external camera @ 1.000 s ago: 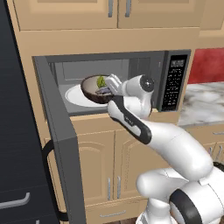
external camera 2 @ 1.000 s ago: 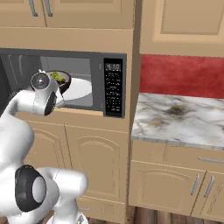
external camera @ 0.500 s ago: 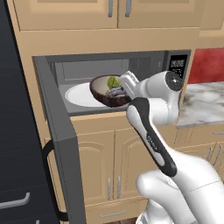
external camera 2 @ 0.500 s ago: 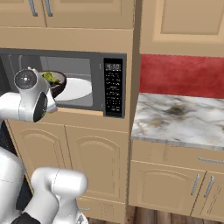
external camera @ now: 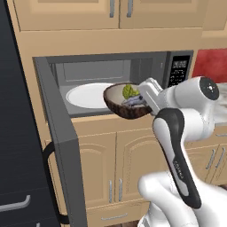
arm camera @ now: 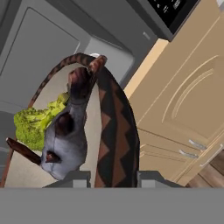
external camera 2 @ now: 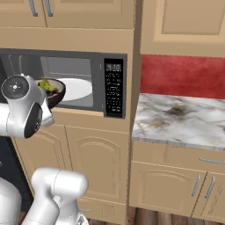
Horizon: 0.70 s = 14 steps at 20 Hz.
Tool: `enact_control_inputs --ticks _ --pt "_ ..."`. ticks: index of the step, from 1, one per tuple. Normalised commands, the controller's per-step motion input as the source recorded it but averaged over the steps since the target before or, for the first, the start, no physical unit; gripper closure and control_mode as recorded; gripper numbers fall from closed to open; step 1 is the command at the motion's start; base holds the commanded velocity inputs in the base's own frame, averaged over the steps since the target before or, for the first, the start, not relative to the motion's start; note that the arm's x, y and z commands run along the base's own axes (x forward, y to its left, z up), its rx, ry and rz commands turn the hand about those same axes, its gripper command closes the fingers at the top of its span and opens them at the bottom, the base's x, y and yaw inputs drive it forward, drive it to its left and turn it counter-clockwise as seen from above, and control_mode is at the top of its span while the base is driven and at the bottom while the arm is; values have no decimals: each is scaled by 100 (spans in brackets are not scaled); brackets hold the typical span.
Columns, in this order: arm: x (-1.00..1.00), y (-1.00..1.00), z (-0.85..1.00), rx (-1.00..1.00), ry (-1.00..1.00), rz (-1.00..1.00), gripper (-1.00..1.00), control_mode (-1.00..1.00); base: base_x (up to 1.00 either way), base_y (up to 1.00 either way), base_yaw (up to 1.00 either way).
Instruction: The microwave is finished heating the fish and broccoli. Take the bowl containing the food and place it on the dining counter.
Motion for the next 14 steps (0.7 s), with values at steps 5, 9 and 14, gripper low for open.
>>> enact_control_inputs --ticks 5,9,14 --pt "0 0 0 0 0 0 100 -100 0 0 0" --pt "0 0 0 0 0 0 100 -100 0 0 0" --pt "-10 -9 0 0 0 0 100 100 -19 -25 0"
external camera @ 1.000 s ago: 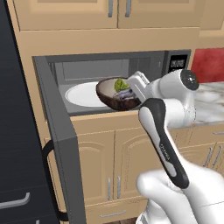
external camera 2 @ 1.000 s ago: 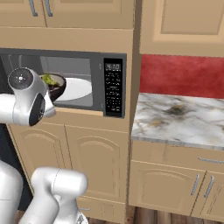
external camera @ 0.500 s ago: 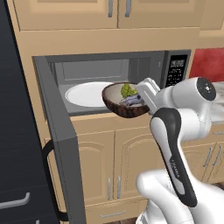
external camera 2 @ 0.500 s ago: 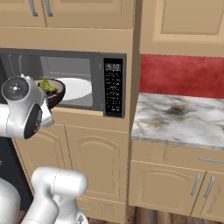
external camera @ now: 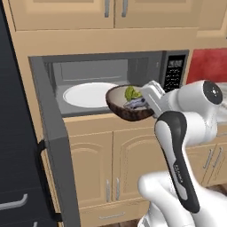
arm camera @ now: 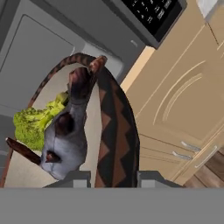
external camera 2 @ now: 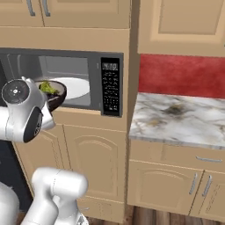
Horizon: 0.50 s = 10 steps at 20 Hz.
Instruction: The microwave is finished heating the fish and broccoli. Take the bowl containing the food and place it on the dining counter.
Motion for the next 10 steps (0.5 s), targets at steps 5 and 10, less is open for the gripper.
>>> enact_control_inputs --ticks 5,10 --pt "0 0 0 0 0 0 100 100 -57 -95 0" --pt "0 0 0 0 0 0 100 100 -63 -80 32"
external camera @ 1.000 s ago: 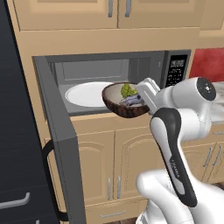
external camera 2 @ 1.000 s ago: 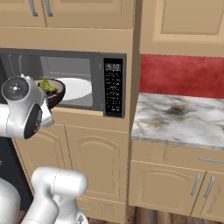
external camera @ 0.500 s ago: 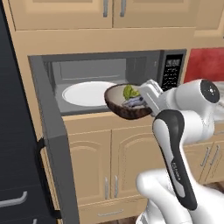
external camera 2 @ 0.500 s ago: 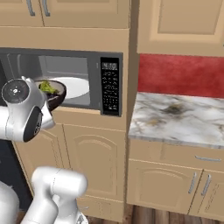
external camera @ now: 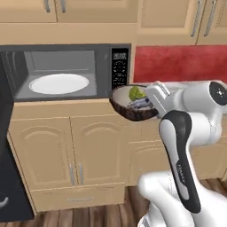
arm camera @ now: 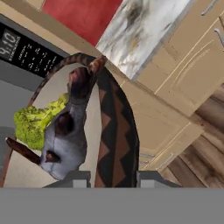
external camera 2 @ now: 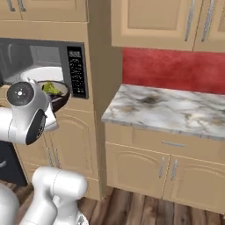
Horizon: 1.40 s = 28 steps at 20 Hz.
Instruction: The microwave is finished heating the fish and broccoli. Take the bowl containing the food and place it on the dining counter.
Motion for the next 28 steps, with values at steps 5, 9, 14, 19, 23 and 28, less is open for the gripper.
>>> enact_control_inputs --ticks 5,9,14,19,23,28 --pt "0 0 0 0 0 0 100 100 -54 -29 88" --pt "0 0 0 0 0 0 100 100 -41 -6 100" --pt "0 0 0 0 0 0 100 100 -34 -6 100" --pt "0 0 0 0 0 0 100 100 -15 -4 100" --pt "0 0 0 0 0 0 100 100 -2 0 99" --pt "0 0 0 0 0 0 100 100 11 0 86"
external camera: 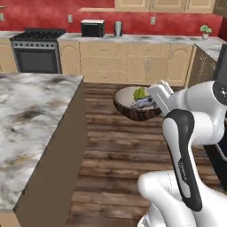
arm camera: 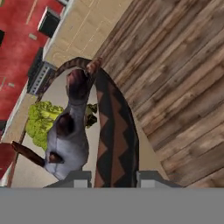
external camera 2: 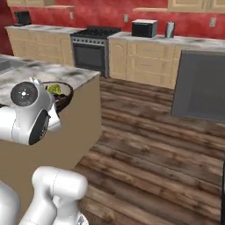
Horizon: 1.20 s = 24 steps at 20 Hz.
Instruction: The microwave is finished heating the fish and broccoli. Take the bowl containing the food and place it on the dining counter.
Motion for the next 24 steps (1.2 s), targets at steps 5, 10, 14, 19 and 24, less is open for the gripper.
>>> enact_control_inputs --ticks 5,10,14,19,24 --pt "0 0 0 0 0 0 100 100 22 -2 89" --pt "0 0 0 0 0 0 100 100 55 -11 71" --pt "0 0 0 0 0 0 100 100 97 -14 55" --pt "0 0 0 0 0 0 100 100 100 -63 44" --pt "40 -9 -8 0 5 17 100 -100 60 -41 28"
